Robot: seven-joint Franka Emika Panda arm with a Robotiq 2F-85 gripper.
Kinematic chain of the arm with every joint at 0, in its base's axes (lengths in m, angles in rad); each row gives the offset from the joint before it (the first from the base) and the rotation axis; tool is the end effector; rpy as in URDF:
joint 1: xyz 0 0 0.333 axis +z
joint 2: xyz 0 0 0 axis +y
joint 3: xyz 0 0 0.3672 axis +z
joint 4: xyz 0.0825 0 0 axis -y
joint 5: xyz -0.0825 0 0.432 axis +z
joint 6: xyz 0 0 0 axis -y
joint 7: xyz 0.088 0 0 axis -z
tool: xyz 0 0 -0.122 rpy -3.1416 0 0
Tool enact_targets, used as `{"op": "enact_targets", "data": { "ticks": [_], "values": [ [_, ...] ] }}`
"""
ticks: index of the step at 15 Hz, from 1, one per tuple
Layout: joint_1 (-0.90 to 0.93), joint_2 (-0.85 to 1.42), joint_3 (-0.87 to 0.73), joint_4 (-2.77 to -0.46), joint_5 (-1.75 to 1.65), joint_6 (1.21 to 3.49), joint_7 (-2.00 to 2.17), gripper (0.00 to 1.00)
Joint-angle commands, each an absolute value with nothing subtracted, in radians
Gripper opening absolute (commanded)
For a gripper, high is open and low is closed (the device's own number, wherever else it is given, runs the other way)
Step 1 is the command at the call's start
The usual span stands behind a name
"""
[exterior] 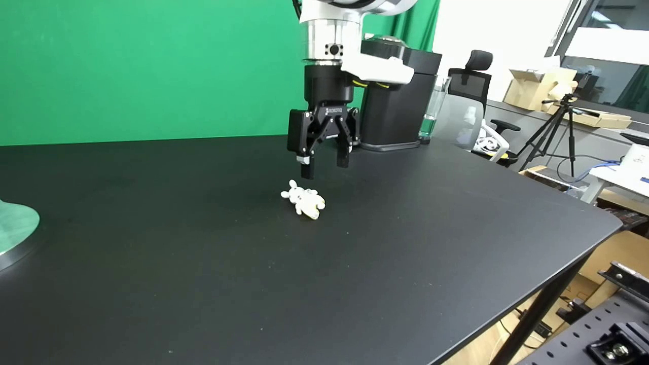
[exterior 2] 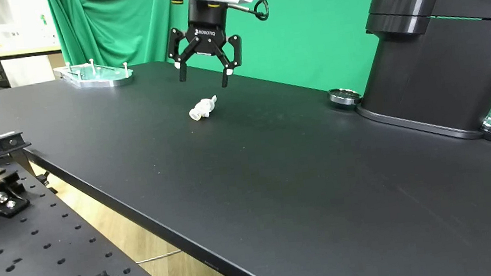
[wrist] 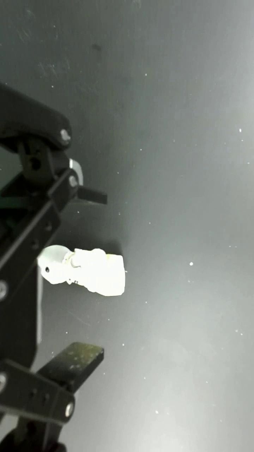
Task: Move the white toy forwards
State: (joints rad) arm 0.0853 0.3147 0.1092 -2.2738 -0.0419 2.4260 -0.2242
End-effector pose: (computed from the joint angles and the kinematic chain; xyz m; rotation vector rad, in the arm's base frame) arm 0.5459 0.1086 0.1988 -3.0414 -0.6960 0.2500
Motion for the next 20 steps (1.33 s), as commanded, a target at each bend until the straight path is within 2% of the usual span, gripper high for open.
{"op": "enact_targets", "data": {
  "ticks": [1, 7, 8, 10, 16, 18, 20],
  "values": [
    [0.089, 0.388, 0.115, -2.214, -0.060, 2.439, -0.224, 1.00],
    [0.123, 0.479, 0.089, -2.189, -0.108, 2.575, -0.151, 1.00],
    [0.128, 0.490, 0.085, -2.188, -0.113, 2.597, -0.137, 0.80],
    [0.138, 0.504, 0.080, -2.187, -0.112, 2.628, -0.114, 0.68],
    [0.161, 0.495, 0.064, -2.201, -0.106, 2.656, -0.059, 0.24],
    [0.166, 0.476, 0.060, -2.214, -0.105, 2.654, -0.037, 0.12],
    [0.166, 0.443, 0.055, -2.238, -0.101, 2.654, -0.016, 0.11]
  ]
}}
